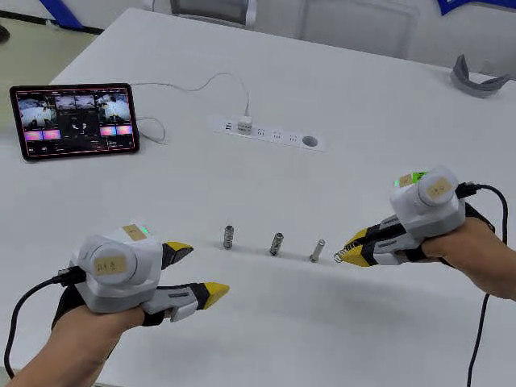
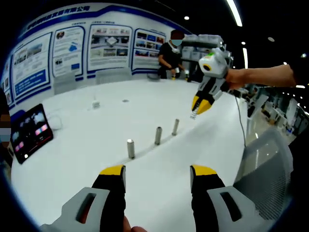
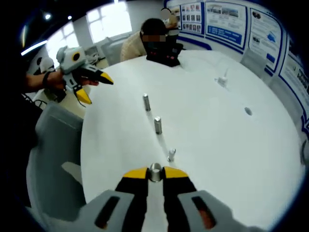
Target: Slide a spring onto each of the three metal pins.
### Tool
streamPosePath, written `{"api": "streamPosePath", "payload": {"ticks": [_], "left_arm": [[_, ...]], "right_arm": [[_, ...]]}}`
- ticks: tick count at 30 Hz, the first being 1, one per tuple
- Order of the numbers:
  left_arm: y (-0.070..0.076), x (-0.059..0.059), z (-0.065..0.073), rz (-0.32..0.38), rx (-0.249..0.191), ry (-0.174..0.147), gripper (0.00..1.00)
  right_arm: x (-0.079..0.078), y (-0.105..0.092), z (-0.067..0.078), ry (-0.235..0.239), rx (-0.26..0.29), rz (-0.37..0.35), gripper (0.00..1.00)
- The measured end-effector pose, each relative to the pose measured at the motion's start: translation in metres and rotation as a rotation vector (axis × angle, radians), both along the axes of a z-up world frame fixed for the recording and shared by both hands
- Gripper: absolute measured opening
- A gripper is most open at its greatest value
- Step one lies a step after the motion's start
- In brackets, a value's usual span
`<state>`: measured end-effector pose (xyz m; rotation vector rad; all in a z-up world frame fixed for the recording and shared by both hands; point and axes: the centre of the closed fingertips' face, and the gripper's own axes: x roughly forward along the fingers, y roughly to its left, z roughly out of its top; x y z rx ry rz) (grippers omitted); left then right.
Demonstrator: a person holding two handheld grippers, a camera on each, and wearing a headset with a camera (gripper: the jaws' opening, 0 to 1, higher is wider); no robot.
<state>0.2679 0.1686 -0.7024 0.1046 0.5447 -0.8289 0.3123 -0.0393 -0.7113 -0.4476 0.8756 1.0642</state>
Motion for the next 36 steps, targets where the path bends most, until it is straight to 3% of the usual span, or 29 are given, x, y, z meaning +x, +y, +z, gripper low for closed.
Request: {"api": "streamPosePath", "payload": {"ticks": [11, 36], "left_arm": [[0.008, -0.005, -0.004, 0.025, 0.004, 0.018, 0.61], [0.018, -0.014, -0.004, 0.049, 0.001, 0.023, 0.65]], "right_arm": [[0.013, -0.006, -0.001, -0.008, -0.011, -0.014, 0.12], [0.032, 0.009, -0.007, -0.018, -0.041, 0.026, 0.13]]}}
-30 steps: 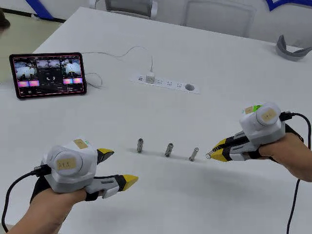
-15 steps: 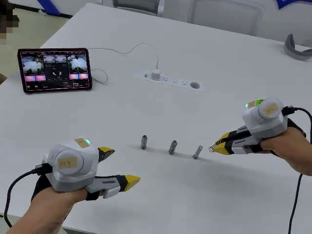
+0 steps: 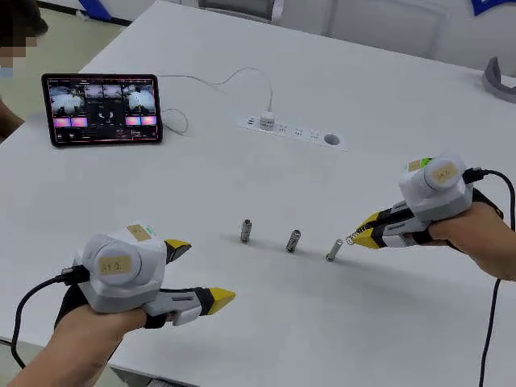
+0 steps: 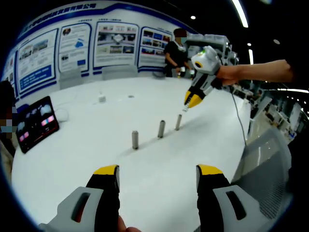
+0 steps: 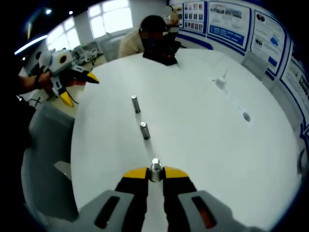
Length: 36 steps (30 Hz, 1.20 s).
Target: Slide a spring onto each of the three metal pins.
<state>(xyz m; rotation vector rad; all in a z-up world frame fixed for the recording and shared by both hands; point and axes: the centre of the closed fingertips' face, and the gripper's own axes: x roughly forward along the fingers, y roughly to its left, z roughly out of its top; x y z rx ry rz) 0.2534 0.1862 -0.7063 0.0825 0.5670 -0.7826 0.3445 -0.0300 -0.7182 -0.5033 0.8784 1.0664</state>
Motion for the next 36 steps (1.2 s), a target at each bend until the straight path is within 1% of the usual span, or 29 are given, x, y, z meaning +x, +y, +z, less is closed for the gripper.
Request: {"api": "streamPosePath", "payload": {"ticks": [4, 8, 15, 19, 23, 36], "left_arm": [[0.002, -0.002, -0.002, 0.004, -0.005, 0.007, 0.65], [0.006, -0.004, -0.003, 0.005, -0.004, 0.011, 0.65], [0.011, -0.003, -0.004, 0.019, -0.006, 0.015, 0.66], [0.011, -0.005, -0.004, 0.023, -0.010, 0.018, 0.66], [0.012, -0.006, -0.005, 0.025, -0.010, 0.020, 0.66], [0.013, -0.004, -0.003, 0.025, -0.009, 0.018, 0.66]], "right_arm": [[0.002, 0.003, -0.002, 0.004, 0.002, 0.001, 0.13], [0.001, 0.005, -0.006, 0.012, -0.009, 0.010, 0.13], [0.002, 0.007, -0.014, 0.019, -0.028, 0.023, 0.13], [0.005, 0.010, -0.014, 0.021, -0.023, 0.021, 0.13], [0.004, 0.013, -0.017, 0.024, -0.033, 0.037, 0.13], [0.006, 0.019, -0.024, 0.031, -0.054, 0.064, 0.13]]}}
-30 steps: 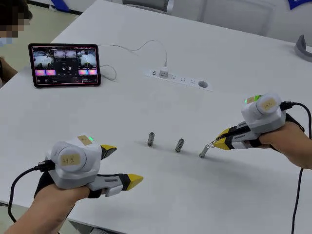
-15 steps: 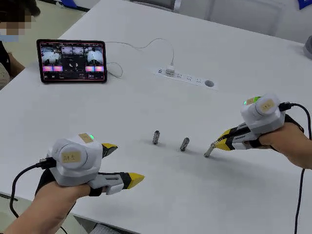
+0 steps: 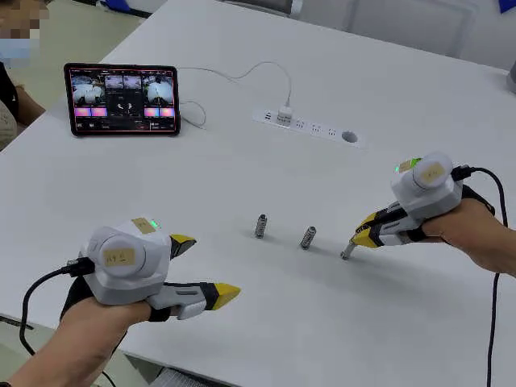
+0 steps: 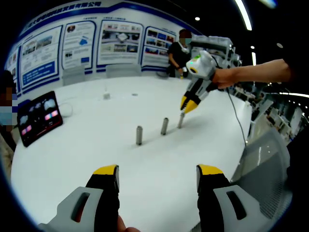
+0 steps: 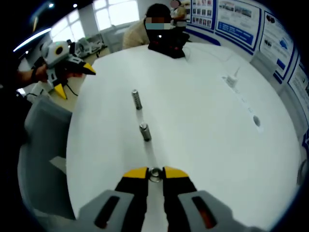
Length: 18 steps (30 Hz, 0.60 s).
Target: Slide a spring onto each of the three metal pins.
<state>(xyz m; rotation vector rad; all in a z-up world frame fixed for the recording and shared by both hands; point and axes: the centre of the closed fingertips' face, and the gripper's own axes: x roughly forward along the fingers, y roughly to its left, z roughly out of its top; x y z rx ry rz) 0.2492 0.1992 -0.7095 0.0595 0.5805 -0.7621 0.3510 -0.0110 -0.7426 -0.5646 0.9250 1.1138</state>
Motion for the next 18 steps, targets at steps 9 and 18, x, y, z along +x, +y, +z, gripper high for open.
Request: {"api": "streamPosePath", "payload": {"ticks": [9, 18], "left_arm": [[0.001, 0.000, -0.001, -0.001, 0.001, 0.002, 0.66], [0.002, -0.002, -0.001, -0.001, 0.001, 0.004, 0.66]], "right_arm": [[-0.001, 0.001, -0.007, 0.006, -0.020, 0.020, 0.13], [-0.002, 0.002, -0.017, 0.011, -0.041, 0.036, 0.13]]}}
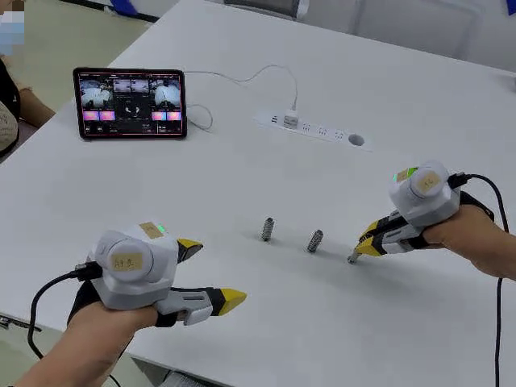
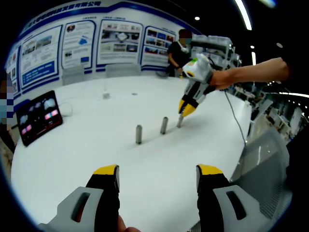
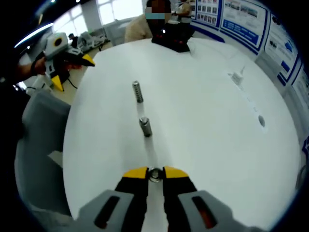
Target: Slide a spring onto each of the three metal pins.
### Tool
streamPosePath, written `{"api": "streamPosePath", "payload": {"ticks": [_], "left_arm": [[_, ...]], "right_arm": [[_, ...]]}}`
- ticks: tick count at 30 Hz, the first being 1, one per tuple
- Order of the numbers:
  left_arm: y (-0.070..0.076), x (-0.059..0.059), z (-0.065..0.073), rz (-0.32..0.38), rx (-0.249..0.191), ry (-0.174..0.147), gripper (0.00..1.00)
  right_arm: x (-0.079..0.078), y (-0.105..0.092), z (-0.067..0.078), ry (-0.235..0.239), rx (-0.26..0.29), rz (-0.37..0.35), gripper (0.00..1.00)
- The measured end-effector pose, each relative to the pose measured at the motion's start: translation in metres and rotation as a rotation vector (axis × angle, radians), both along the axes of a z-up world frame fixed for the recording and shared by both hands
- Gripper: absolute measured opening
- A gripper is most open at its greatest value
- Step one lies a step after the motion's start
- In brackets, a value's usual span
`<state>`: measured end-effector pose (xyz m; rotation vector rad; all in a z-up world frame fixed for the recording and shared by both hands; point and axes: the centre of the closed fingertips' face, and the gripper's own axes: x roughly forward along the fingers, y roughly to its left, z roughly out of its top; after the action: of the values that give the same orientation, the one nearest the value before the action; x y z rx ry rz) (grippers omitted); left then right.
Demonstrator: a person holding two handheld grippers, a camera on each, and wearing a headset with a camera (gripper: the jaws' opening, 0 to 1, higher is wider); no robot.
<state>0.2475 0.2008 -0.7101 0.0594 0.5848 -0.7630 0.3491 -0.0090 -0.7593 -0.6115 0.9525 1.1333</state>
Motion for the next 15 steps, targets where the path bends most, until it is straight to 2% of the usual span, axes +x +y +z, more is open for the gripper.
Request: {"api": "streamPosePath", "payload": {"ticks": [15], "left_arm": [[0.001, 0.000, 0.001, 0.005, 0.001, -0.002, 0.66]], "right_arm": [[-0.001, 0.000, -0.017, 0.017, -0.013, -0.001, 0.13]]}}
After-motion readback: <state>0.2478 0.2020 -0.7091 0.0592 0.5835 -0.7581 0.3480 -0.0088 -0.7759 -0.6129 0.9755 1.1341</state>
